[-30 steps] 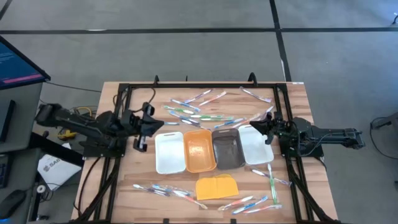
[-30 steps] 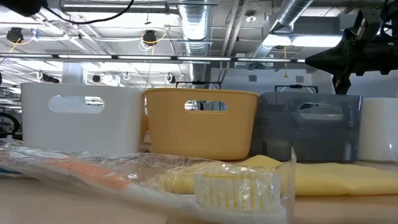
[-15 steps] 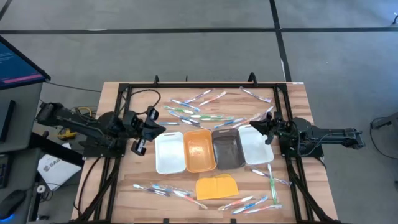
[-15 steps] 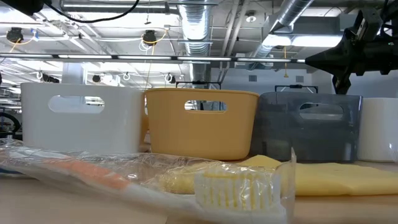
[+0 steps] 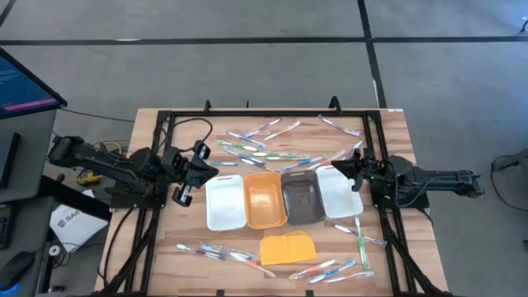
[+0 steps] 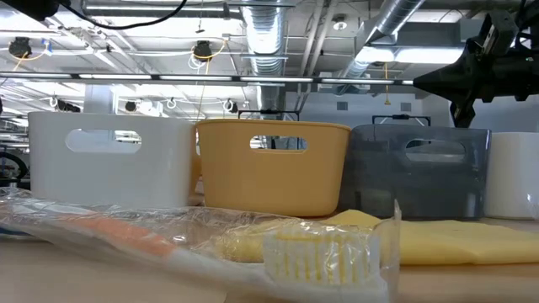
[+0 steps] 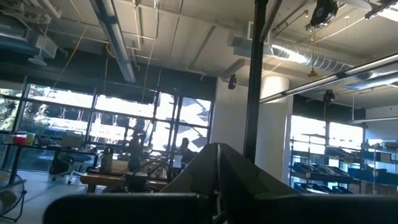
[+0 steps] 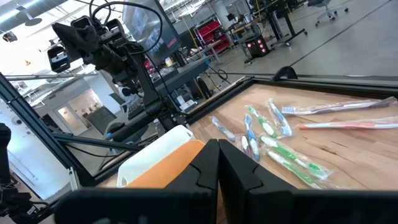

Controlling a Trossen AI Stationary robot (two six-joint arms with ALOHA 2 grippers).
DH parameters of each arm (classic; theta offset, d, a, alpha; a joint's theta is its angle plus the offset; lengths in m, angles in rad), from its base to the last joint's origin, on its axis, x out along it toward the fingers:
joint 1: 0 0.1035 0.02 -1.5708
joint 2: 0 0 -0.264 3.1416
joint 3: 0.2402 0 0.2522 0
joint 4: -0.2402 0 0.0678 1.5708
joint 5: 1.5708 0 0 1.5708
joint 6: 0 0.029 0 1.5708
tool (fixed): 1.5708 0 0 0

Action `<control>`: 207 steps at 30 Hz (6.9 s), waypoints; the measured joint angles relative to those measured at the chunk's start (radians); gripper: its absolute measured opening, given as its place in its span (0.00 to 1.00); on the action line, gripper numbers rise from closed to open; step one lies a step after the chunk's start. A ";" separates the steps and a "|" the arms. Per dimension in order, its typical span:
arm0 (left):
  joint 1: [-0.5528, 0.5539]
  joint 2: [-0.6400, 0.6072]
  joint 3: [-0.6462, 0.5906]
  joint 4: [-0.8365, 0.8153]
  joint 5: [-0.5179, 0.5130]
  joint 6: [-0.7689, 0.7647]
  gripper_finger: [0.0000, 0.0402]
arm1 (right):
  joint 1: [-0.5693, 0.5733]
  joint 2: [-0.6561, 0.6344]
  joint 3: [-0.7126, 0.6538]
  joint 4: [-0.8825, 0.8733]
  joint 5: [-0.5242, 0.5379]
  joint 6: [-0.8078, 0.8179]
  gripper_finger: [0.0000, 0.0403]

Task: Pick & Place Toothbrushes
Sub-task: Adjust the bins

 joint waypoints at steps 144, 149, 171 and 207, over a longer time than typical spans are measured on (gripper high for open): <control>-0.003 0.005 0.000 -0.005 0.037 -0.106 0.05 | 0.374 1.096 0.837 -1.532 -0.073 0.977 0.00; -0.003 0.005 0.000 -0.005 0.037 -0.110 0.05 | 0.374 1.129 0.837 -1.522 -0.073 0.977 0.00; -0.003 0.005 0.000 0.003 0.053 -0.129 0.05 | 0.373 1.112 0.720 -1.386 -0.087 0.977 0.00; -0.003 0.005 0.000 0.009 0.052 -0.128 0.05 | 0.384 1.113 0.731 -1.308 -0.136 0.945 0.00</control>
